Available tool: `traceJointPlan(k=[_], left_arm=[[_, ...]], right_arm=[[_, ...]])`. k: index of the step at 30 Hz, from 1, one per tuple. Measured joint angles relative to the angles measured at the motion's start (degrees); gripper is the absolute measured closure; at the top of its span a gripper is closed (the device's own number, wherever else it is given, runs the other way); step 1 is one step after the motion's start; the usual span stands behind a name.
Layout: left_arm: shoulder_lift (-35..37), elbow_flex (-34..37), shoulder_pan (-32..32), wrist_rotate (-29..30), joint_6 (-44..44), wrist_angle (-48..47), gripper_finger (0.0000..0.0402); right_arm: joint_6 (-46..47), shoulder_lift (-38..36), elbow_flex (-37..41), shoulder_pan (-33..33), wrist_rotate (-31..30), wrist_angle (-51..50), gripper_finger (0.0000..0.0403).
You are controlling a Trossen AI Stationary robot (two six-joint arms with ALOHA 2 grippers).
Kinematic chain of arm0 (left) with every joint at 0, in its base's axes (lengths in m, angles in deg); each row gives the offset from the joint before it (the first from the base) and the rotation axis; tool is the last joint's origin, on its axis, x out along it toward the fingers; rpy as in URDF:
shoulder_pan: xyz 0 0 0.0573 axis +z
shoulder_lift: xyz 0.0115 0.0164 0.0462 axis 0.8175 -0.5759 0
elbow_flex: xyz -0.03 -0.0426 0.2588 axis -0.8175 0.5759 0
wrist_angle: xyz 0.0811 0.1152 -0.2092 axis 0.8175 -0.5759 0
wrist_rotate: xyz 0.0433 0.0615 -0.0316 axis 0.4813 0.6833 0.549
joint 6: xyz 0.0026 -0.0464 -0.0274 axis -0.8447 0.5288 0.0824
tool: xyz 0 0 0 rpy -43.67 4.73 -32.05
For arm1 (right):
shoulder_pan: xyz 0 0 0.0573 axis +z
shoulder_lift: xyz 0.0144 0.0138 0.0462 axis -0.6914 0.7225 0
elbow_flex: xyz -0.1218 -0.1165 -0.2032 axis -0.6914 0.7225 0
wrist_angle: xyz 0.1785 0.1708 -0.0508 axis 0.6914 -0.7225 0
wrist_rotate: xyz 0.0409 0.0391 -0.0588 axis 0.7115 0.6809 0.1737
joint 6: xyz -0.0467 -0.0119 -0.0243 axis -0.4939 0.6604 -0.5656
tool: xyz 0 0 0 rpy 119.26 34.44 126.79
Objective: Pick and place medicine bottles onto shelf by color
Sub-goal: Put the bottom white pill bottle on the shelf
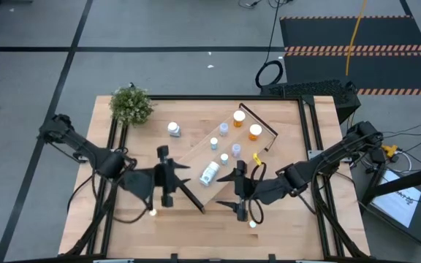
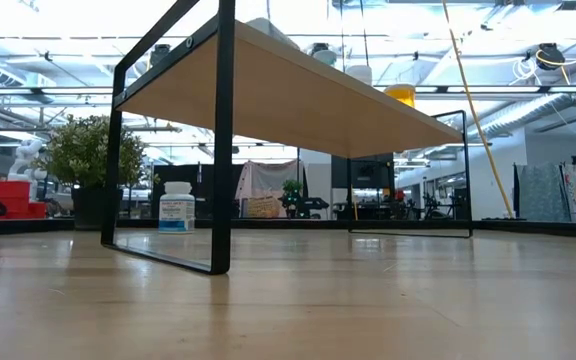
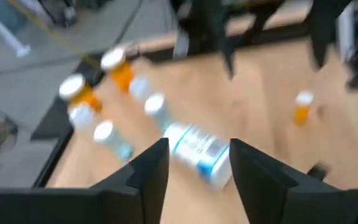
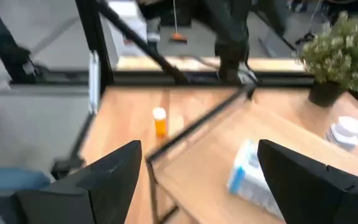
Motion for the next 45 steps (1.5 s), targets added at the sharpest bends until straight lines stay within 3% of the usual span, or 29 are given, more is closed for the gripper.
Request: traceJointPlan(k=[6, 12, 16, 23, 36, 45], left_arm=[[-1.38, -0.04, 6.26, -2.45, 1.02, -7.24, 0.0218], [-5.13, 0.00, 11.25, -6.15, 0.88, -7.89, 0.0244], [-7.33, 0.00, 13.48, -12.47, -0.96, -6.93, 0.0266], [-8.33, 0.00, 14.01, -19.18, -3.06, -5.59, 0.0289], [-9.40, 0.00, 13.20, -32.32, -2.93, 1.49, 0.0291], [-7.86, 0.00, 10.99, -31.44, -11.79, 3.94, 0.0288]], right_arm=[[3.74, 0.29, 0.02, -0.02, -1.81, -10.25, 0.0085], [-0.05, -0.03, 0.04, -0.02, -1.32, -12.43, 0.0085], [-2.30, -1.77, 0.04, -0.02, -1.32, -12.87, 0.0085], [-3.15, -4.60, 0.04, -0.02, -1.43, -13.33, 0.0085], [-1.37, -4.72, 0.07, 0.02, -1.45, -14.66, 0.0085], [0.88, -4.70, 0.07, -0.02, -1.44, -14.82, 0.0085]])
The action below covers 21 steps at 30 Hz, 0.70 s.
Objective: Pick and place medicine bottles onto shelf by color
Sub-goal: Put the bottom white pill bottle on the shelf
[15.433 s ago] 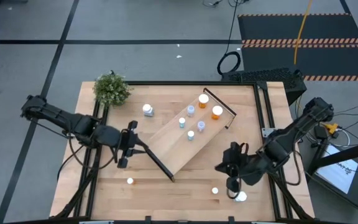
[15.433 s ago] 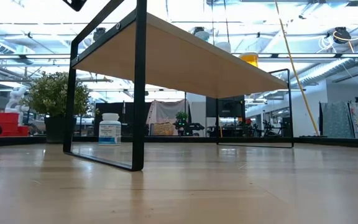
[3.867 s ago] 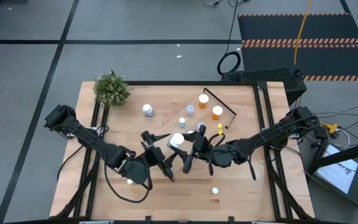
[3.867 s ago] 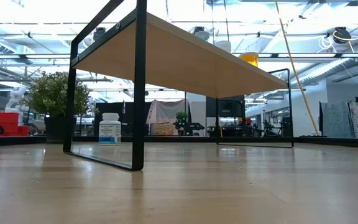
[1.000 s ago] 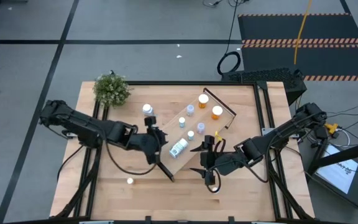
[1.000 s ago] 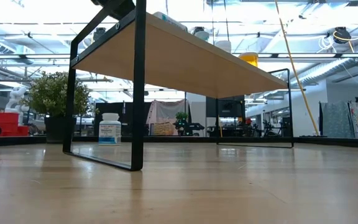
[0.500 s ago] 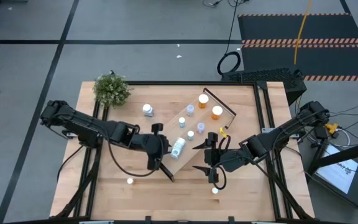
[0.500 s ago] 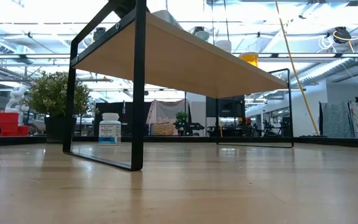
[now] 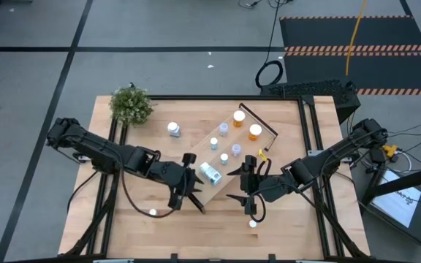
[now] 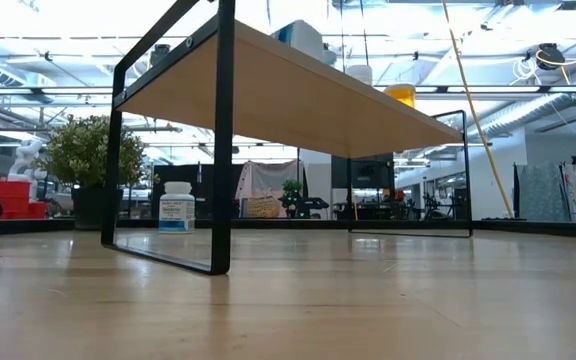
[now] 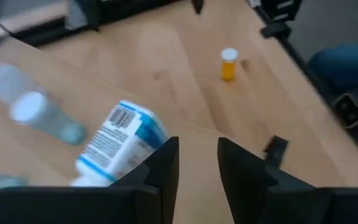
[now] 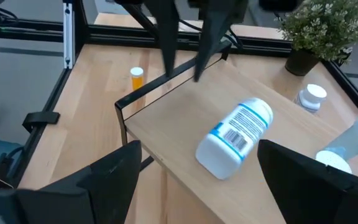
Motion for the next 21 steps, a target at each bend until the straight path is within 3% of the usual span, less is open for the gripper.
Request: traceJointPlan(k=[6, 14, 17, 21], left_arm=[[0.18, 0.00, 2.03, 3.36, -4.69, -1.66, 0.0247], [0.16, 0.00, 5.78, 3.10, -7.39, -2.01, 0.0123], [0.16, 0.00, 7.98, -0.29, -8.58, -2.19, 0.0095], [-0.54, -0.02, 10.81, -5.27, -9.77, -3.05, 0.0088]], right_arm=[[0.03, 0.02, 0.00, 0.00, -0.01, -0.98, 0.0085], [-1.41, 0.02, 0.00, 0.00, 0.01, -1.08, 0.0085], [-1.44, 0.04, 0.00, 0.00, 0.03, -1.07, 0.0085], [-1.45, 0.04, 0.00, 0.00, 0.12, -1.07, 0.0085]])
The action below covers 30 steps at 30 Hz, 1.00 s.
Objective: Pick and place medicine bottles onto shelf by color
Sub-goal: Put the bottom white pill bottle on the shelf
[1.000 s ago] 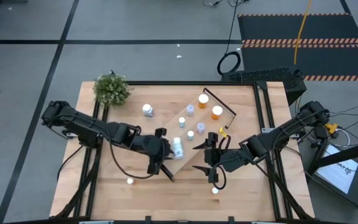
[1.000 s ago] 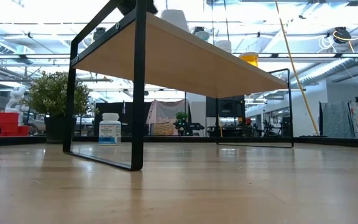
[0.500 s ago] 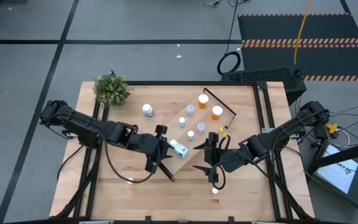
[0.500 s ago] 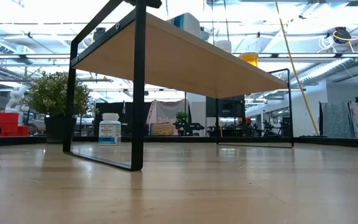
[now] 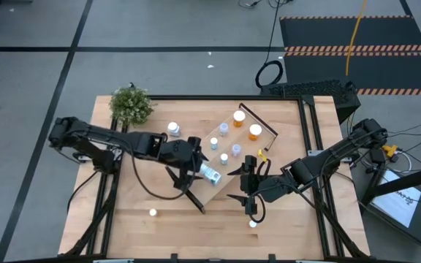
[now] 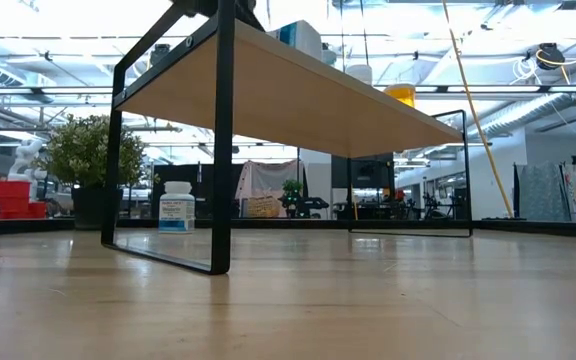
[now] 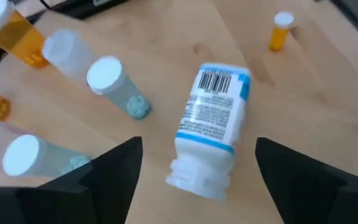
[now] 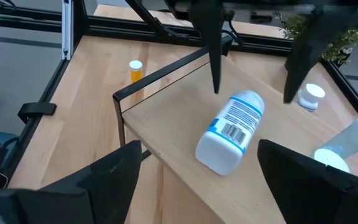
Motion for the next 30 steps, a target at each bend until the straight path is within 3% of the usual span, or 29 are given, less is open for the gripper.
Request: traceJointPlan(k=[5, 13, 24, 30], left_arm=[[-0.02, -0.04, 0.85, -3.07, -1.17, -0.27, 0.0116], [-1.34, -0.09, 0.80, -3.11, -0.97, 0.00, 0.0169], [-4.58, 0.02, 1.26, -3.07, -2.38, 1.47, 0.0157], [-4.22, 0.00, 0.99, -3.08, -2.03, 1.68, 0.0194]], right_arm=[[-0.01, 0.00, 0.39, 0.00, 0.04, 0.04, 0.0085], [-0.02, 0.02, 1.55, 0.00, 0.09, 0.08, 0.0085], [-0.09, 0.02, 1.55, 0.00, 0.09, 0.58, 0.0085], [-0.65, 0.02, 1.55, -0.26, -0.11, 1.20, 0.0085]])
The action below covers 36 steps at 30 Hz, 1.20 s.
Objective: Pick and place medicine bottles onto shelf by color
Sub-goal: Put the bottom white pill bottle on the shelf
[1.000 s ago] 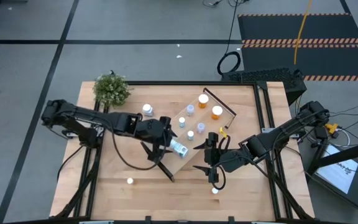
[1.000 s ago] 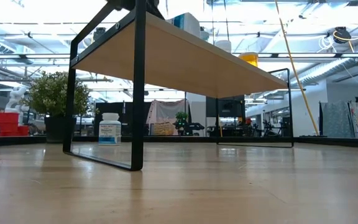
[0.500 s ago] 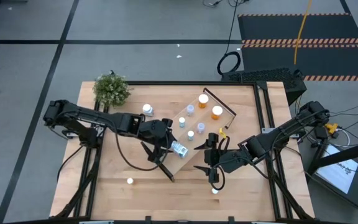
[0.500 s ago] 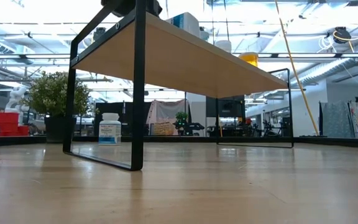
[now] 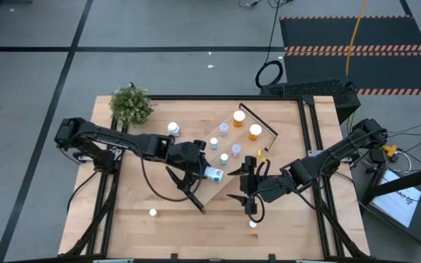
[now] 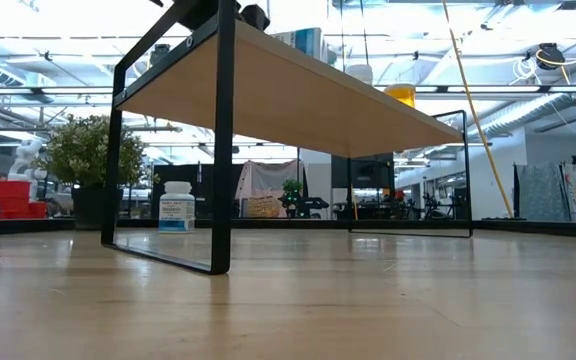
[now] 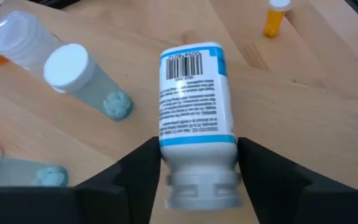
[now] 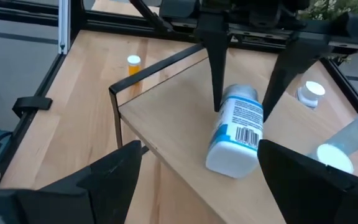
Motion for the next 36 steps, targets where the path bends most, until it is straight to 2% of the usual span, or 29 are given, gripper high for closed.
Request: traceJointPlan(k=[4, 7, 12, 15, 23, 28, 31, 36], left_arm=[[0.12, 0.00, -0.31, 0.03, 1.13, 0.06, 0.0226], [0.12, 0.00, -0.36, -0.01, 1.98, 0.06, 0.0234], [0.39, 0.00, -0.78, 0.06, 3.20, -0.04, 0.0221], [1.72, 0.00, -1.35, 0.05, 4.49, -0.10, 0.0212], [6.92, -0.04, -2.35, 0.58, 6.66, -0.50, 0.0227], [8.06, -0.04, -3.36, 1.32, 6.57, -1.46, 0.0222], [8.09, -0.04, -3.96, 3.20, 6.43, -1.54, 0.0216], [8.05, -0.04, -4.05, 3.63, 4.97, -1.30, 0.0221]], right_arm=[[-0.30, 0.18, 0.00, -0.24, -0.08, 0.80, 0.0085], [-0.80, 0.22, 0.00, -0.20, -0.05, 1.88, 0.0085], [-1.05, 0.22, 0.00, -0.22, -0.26, 2.76, 0.0085], [-0.59, 1.09, -0.02, -0.63, -3.20, 3.64, 0.0085], [0.88, 5.21, -0.07, -5.01, -4.52, 14.11, 0.0085], [2.12, 5.96, -0.08, -6.81, -4.16, 15.87, 0.0087], [2.14, 5.90, -0.09, -6.97, -3.39, 16.12, 0.0102], [2.22, 5.90, -0.09, -7.04, -1.28, 18.00, 0.0154]])
